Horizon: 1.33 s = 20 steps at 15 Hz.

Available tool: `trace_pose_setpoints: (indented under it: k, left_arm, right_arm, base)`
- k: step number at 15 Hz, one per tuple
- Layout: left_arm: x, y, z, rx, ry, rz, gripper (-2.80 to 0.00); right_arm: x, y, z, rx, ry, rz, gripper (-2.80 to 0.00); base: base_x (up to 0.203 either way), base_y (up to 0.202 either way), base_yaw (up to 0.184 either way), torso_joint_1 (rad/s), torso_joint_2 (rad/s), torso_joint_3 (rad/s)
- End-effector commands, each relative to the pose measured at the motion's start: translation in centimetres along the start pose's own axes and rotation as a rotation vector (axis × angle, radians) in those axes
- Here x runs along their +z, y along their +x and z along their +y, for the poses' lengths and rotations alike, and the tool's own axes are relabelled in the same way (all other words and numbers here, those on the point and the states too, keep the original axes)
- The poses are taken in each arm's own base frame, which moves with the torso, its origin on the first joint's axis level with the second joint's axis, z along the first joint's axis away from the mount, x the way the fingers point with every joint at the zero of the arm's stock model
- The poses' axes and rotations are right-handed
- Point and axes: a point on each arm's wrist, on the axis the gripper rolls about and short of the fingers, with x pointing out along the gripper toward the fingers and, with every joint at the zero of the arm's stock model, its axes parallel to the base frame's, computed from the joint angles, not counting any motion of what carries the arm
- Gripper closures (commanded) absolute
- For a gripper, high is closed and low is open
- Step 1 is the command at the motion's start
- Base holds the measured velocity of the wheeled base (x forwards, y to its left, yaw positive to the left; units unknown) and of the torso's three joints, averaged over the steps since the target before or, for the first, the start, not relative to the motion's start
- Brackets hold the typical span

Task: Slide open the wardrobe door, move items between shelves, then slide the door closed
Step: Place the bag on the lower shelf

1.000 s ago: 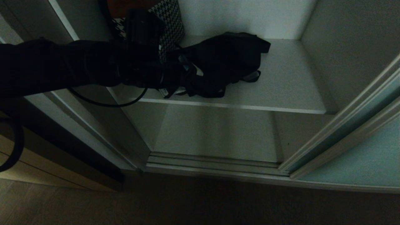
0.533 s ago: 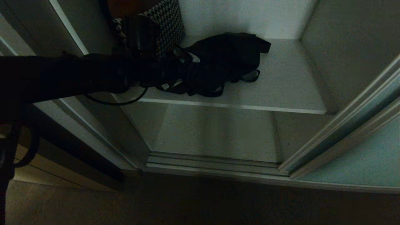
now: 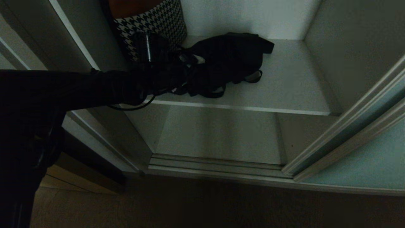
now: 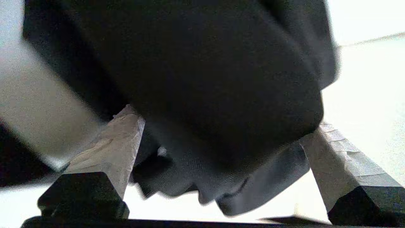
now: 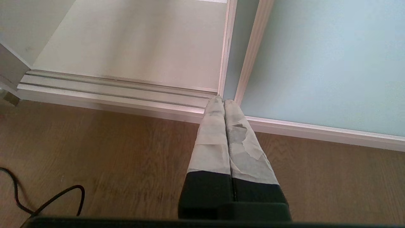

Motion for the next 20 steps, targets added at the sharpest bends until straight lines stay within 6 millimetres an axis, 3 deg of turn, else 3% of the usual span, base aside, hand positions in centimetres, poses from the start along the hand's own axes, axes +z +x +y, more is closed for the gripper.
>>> trace_pose_setpoints:
  k: [1, 4, 5, 13, 15, 20]
  left_arm:
    - [0.4, -0.1, -0.4, -0.036, -0.004, -0.026, -2.8]
    - [0.1, 0.4, -0.1, -0.063, 0.001, -0.033, -2.8]
    - [-0.2, 0.8, 0.2, -0.065, 0.011, -0.034, 0.0]
    - [-0.3, 1.1, -0.1, -0.134, 0.025, -0.05, 0.0]
    - [0.3, 0.2, -1.4, -0.178, 0.038, -0.038, 0.0]
    - [0.7, -4.5, -7.9, -0.256, 0.083, 0.005, 0.0]
  right_arm:
    - [0.0, 0.0, 0.0, 0.0, 0.0, -0.001, 0.0]
    - [0.0, 0.0, 0.0, 0.0, 0.0, -0.001, 0.0]
    - [0.0, 0.0, 0.0, 0.0, 0.0, -0.002, 0.0]
    - [0.0, 0.0, 0.0, 0.0, 0.0, -0.001, 0.0]
    - [0.0, 0.0, 0.0, 0.0, 0.0, -0.001, 0.0]
    - [0.0, 0.0, 0.0, 0.0, 0.0, -0.001, 0.0]
  base:
    - [0.0, 0.0, 0.0, 0.0, 0.0, 0.0]
    - [0.0, 0.0, 0.0, 0.0, 0.0, 0.0]
    - [0.0, 0.0, 0.0, 0.0, 0.0, 0.0]
    - [0.0, 0.0, 0.0, 0.0, 0.0, 0.0]
    - [0.0, 0.0, 0.0, 0.0, 0.0, 0.0]
    - [0.0, 0.0, 0.0, 0.0, 0.0, 0.0]
